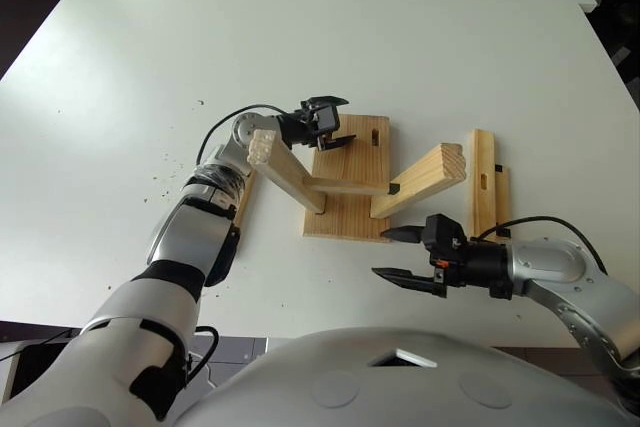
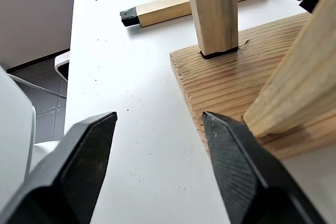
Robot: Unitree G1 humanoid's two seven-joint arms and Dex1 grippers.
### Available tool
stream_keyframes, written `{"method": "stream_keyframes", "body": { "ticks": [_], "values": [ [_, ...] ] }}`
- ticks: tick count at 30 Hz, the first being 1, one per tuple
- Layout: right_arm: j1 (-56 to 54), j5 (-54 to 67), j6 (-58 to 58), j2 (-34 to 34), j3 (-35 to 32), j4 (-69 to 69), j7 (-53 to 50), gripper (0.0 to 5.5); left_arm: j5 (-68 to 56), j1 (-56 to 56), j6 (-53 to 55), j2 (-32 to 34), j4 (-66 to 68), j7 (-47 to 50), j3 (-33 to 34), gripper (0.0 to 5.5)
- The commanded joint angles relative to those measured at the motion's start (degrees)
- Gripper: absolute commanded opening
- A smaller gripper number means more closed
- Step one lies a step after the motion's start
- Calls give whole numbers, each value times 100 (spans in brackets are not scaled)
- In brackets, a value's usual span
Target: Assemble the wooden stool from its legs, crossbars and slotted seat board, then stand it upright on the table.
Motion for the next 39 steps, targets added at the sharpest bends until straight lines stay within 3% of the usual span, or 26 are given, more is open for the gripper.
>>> {"method": "stream_keyframes", "body": {
  "ticks": [1, 4, 9, 14, 20, 28, 32, 39],
  "values": [
    [-205, -299, 56, -49, 424, 249, -94, 300, 144, 198, 129, 88, 212, -60, -34, 353],
    [-408, -1124, -182, -56, 982, 851, -364, 300, 198, 336, 30, 170, 185, -228, -122, 353],
    [-627, -1765, -431, 44, 1211, 1425, -638, 300, 147, 648, -76, 535, 105, -518, -130, 353],
    [-759, -1962, -492, 534, 733, 1869, -1350, 300, -72, 907, -13, 799, -97, -783, -72, 353],
    [-1293, -1623, -286, 1703, -192, 2153, -2325, 300, -494, 1322, 249, 965, -833, -1186, -43, 353],
    [-1768, -1995, -572, 2765, -338, 2761, -3297, 300, -978, 1935, 1318, 1108, -2664, -1731, -173, 353],
    [-1650, -2010, -648, 2659, -740, 2614, -3398, 300, -1032, 2154, 1715, 1368, -3275, -1909, -191, 353],
    [-619, -1791, -244, 1707, -1123, 1176, -2675, 300, -1351, 2615, 2780, 1756, -4627, -2063, -71, 353]
  ]
}}
